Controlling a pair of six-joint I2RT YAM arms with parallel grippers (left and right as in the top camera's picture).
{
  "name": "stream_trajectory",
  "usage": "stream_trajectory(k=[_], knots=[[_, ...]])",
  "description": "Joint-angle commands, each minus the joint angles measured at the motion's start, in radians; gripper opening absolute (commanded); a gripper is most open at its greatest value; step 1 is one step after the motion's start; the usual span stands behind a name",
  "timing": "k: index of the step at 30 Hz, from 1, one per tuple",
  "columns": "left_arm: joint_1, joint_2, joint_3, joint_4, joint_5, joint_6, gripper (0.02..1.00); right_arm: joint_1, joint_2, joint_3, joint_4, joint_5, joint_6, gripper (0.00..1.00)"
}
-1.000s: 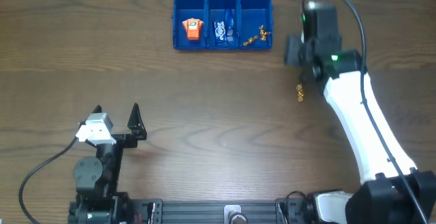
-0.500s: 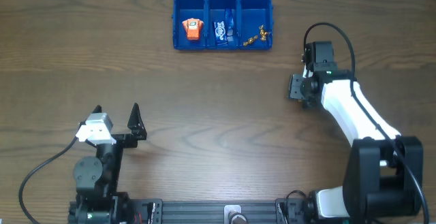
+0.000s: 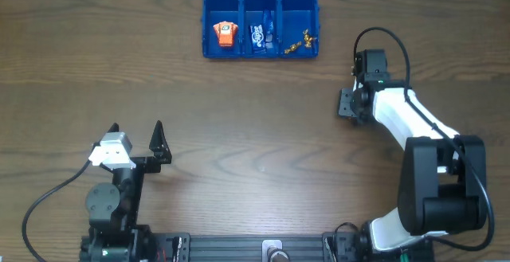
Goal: Sort Candies Into Trays
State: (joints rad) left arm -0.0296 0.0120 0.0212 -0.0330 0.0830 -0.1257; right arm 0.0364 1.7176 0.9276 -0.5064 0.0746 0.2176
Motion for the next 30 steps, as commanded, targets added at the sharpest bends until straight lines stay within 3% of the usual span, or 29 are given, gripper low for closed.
stream_trajectory(k=[1, 17, 25, 30], knots=[[0.004, -0.006, -0.016, -0.038, 0.018, 0.014, 0.998, -0.004, 0.012, 0.002, 0.004, -0.003, -0.010, 0.489], [0.004, -0.006, -0.016, -0.038, 0.018, 0.014, 0.998, -0.004, 0.046, -0.006, 0.023, -0.010, -0.006, 0.467], [0.004, -0.006, -0.016, -0.038, 0.018, 0.014, 0.998, -0.004, 0.052, -0.006, 0.030, -0.010, -0.006, 0.255], [0.004, -0.006, -0.016, -0.038, 0.018, 0.014, 0.998, -0.004, 0.051, -0.006, 0.027, -0.010, -0.006, 0.172]])
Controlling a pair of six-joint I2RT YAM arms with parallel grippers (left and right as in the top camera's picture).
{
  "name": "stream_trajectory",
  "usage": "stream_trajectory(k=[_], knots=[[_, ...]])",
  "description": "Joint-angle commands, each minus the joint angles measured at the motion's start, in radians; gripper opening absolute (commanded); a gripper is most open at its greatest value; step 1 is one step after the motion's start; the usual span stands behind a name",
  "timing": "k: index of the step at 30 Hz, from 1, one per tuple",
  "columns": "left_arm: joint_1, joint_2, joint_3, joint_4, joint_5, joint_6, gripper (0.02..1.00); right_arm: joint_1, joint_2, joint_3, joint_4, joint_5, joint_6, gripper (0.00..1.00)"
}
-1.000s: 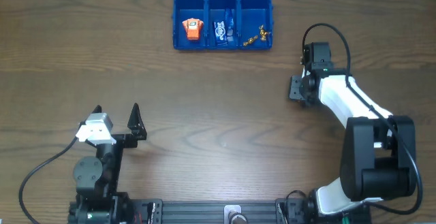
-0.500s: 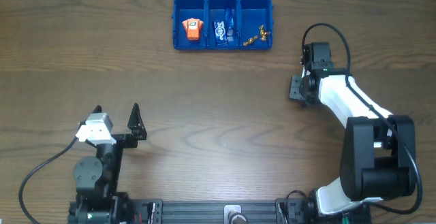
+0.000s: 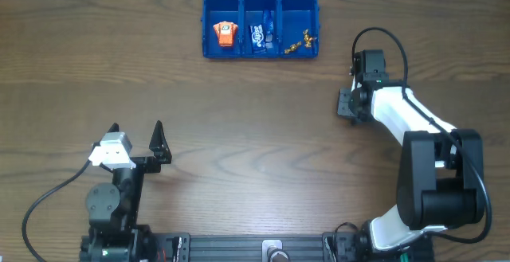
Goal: Sort Candies Into Trays
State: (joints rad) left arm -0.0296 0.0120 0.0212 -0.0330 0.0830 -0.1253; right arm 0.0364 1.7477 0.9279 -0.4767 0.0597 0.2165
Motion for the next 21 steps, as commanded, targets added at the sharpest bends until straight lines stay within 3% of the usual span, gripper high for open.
stream_trajectory(k=[1, 5, 10, 14, 21], knots=[[0.004, -0.006, -0.016, -0.038, 0.018, 0.014, 0.998, -0.003, 0.019, -0.007, -0.004, 0.005, -0.005, 0.154], [0.004, -0.006, -0.016, -0.038, 0.018, 0.014, 0.998, 0.018, -0.025, -0.004, -0.023, 0.005, -0.004, 0.137], [0.004, -0.006, -0.016, -0.038, 0.018, 0.014, 0.998, 0.137, -0.210, 0.056, -0.088, 0.018, -0.005, 0.137], [0.004, -0.006, -0.016, -0.038, 0.018, 0.014, 0.996, 0.259, -0.273, 0.314, -0.204, 0.097, -0.005, 0.137], [0.004, -0.006, -0.016, -0.038, 0.018, 0.014, 0.996, 0.274, -0.023, 0.779, -0.245, 0.156, -0.010, 0.145]])
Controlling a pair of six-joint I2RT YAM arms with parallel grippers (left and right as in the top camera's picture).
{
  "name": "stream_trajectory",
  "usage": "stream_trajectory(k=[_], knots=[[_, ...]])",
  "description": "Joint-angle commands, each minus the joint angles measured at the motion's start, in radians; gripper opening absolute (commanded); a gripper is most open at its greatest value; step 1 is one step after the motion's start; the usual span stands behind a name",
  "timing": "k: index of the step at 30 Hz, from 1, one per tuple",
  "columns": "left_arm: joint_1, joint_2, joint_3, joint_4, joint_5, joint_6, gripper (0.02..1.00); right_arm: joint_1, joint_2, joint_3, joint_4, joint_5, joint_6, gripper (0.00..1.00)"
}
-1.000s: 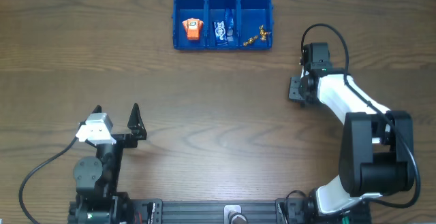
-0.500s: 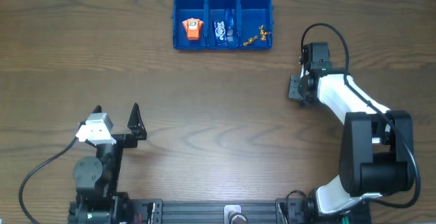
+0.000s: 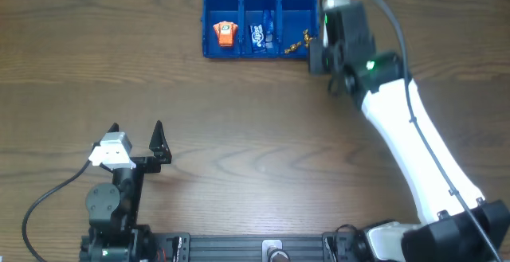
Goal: Sort Candies Into Trays
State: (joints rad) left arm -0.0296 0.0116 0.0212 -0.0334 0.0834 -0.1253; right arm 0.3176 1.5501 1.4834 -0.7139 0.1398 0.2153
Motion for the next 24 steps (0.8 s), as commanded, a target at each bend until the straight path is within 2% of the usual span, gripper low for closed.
stream_trajectory(k=[1, 5, 11, 20, 24], knots=[[0.004, -0.006, -0.016, -0.038, 0.018, 0.014, 0.998, -0.011, 0.208, 0.257, -0.011, 0.083, -0.009, 0.145], [0.004, -0.006, -0.016, -0.038, 0.018, 0.014, 0.998, -0.027, 0.367, 0.372, -0.011, 0.087, -0.008, 0.161], [0.004, -0.006, -0.016, -0.038, 0.018, 0.014, 0.998, -0.033, 0.493, 0.381, 0.031, 0.031, 0.010, 0.176], [0.004, -0.006, -0.016, -0.038, 0.018, 0.014, 0.998, -0.032, 0.539, 0.381, 0.057, 0.019, 0.016, 0.187], [0.004, -0.006, -0.016, -0.038, 0.018, 0.014, 0.998, -0.032, 0.539, 0.381, 0.067, 0.006, 0.016, 0.251]])
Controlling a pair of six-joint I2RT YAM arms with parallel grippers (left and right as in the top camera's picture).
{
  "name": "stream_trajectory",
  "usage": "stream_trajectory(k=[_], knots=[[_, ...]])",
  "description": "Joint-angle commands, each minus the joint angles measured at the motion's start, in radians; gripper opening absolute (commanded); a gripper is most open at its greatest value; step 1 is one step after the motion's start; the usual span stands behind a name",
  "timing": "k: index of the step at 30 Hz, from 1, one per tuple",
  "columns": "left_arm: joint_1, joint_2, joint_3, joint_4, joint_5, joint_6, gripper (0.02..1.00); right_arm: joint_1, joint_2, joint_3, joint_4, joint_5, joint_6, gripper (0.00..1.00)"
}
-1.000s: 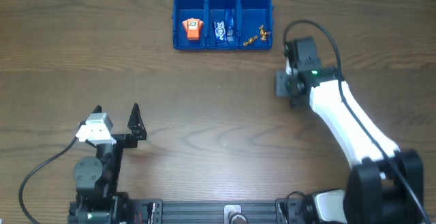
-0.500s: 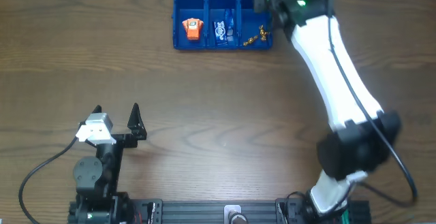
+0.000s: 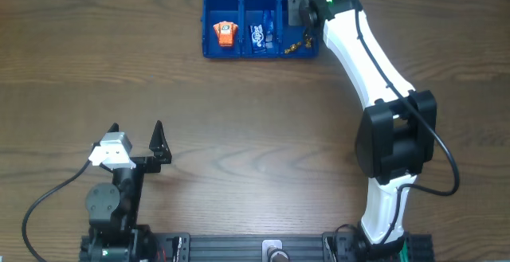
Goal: Sort Candies Into Trays
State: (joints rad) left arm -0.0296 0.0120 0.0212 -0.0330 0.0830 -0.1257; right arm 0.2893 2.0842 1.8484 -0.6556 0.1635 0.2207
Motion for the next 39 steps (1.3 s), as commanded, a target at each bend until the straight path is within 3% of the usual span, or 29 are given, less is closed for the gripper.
stream_trajectory(k=[1, 9, 16, 24, 26, 39], knots=[[0.004, -0.006, -0.016, -0.038, 0.018, 0.014, 0.998, -0.004, 0.005, 0.016, 0.012, -0.027, 0.010, 0.279], [0.004, -0.006, -0.016, -0.038, 0.018, 0.014, 0.996, -0.003, 0.005, 0.016, 0.026, -0.034, 0.002, 0.514], [0.004, -0.006, -0.016, -0.038, 0.018, 0.014, 0.998, -0.013, -0.101, -0.021, -0.003, -0.027, -0.065, 0.621], [0.004, -0.006, -0.016, -0.038, 0.018, 0.014, 0.998, -0.110, -0.473, -0.351, 0.110, 0.001, -0.075, 0.858], [0.004, -0.006, -0.016, -0.038, 0.018, 0.014, 0.998, -0.129, -0.583, -0.467, 0.146, 0.000, -0.084, 1.000], [0.004, -0.006, -0.016, -0.038, 0.018, 0.014, 0.996, -0.230, -1.507, -1.328, 0.346, -0.010, -0.087, 0.998]])
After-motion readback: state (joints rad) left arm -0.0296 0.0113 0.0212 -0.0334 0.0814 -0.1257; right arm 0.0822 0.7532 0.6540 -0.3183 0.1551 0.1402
